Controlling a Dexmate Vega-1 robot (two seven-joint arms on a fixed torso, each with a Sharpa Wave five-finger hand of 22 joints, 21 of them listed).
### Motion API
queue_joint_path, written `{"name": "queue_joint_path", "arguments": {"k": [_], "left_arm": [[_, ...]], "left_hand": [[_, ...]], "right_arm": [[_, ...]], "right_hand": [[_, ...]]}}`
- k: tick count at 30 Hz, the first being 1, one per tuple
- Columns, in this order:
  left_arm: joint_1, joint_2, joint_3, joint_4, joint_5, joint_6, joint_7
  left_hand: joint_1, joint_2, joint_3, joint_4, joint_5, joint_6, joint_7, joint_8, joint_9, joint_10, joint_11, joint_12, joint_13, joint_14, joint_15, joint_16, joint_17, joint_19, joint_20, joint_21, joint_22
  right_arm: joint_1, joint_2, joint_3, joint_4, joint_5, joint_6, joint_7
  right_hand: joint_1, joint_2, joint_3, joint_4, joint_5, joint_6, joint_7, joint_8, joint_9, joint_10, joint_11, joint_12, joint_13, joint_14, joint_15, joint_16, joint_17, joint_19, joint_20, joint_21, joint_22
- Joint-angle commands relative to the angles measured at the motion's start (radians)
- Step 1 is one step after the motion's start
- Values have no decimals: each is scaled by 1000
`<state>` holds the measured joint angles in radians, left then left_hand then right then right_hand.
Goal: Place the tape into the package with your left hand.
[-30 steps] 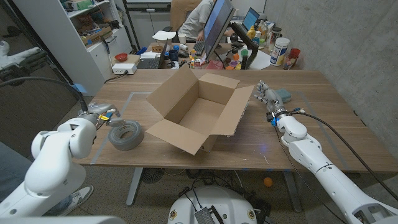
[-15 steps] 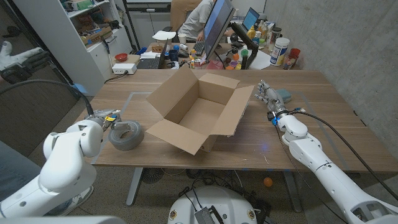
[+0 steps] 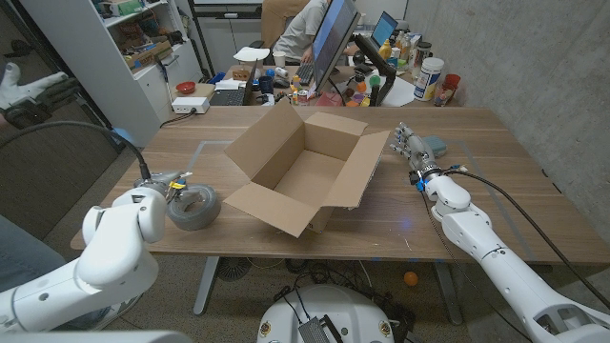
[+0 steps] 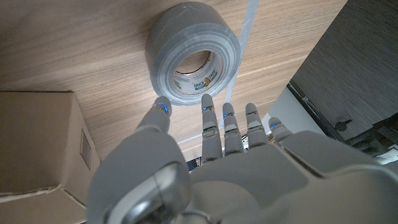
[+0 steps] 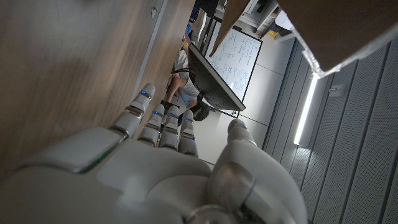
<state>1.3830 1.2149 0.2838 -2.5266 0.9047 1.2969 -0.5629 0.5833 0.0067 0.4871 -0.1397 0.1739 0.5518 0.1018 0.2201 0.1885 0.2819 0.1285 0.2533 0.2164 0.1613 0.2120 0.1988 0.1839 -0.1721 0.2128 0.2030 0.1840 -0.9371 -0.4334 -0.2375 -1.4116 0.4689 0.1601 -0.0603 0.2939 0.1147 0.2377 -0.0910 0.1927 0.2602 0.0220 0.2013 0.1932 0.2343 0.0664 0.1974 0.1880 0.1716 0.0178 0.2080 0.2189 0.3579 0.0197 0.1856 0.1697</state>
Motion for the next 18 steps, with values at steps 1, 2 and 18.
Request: {"name": "queue_joint_path", "arguments": {"k": [1,2,18], "left_arm": [[-295,100,386,22,103,99,-51],[-314,97,407,27,125,99,-73],[-321,47,439,58,333,99,-259]], "left_hand": [[-7,1,-4,0,1,-2,-1,-3,4,11,-1,5,1,8,0,6,4,-13,4,1,2],[-7,2,-4,0,1,-1,1,-3,4,12,-4,5,1,8,0,6,4,-12,4,1,2],[-8,5,-7,0,2,11,8,-2,4,10,7,3,1,11,1,6,4,-9,4,2,2]], "right_arm": [[2,9,19,16,6,33,-1],[2,9,21,16,6,35,-2],[-2,10,28,10,10,49,-3]], "right_hand": [[-10,-1,4,4,5,7,-2,2,1,7,-3,1,5,7,2,4,0,-2,2,5,3],[-10,-1,4,4,5,7,-2,1,1,7,-2,1,5,8,2,4,0,-1,2,5,3],[-17,-3,2,6,6,7,-3,1,1,6,-2,1,5,5,2,3,0,-4,4,5,3]]}}
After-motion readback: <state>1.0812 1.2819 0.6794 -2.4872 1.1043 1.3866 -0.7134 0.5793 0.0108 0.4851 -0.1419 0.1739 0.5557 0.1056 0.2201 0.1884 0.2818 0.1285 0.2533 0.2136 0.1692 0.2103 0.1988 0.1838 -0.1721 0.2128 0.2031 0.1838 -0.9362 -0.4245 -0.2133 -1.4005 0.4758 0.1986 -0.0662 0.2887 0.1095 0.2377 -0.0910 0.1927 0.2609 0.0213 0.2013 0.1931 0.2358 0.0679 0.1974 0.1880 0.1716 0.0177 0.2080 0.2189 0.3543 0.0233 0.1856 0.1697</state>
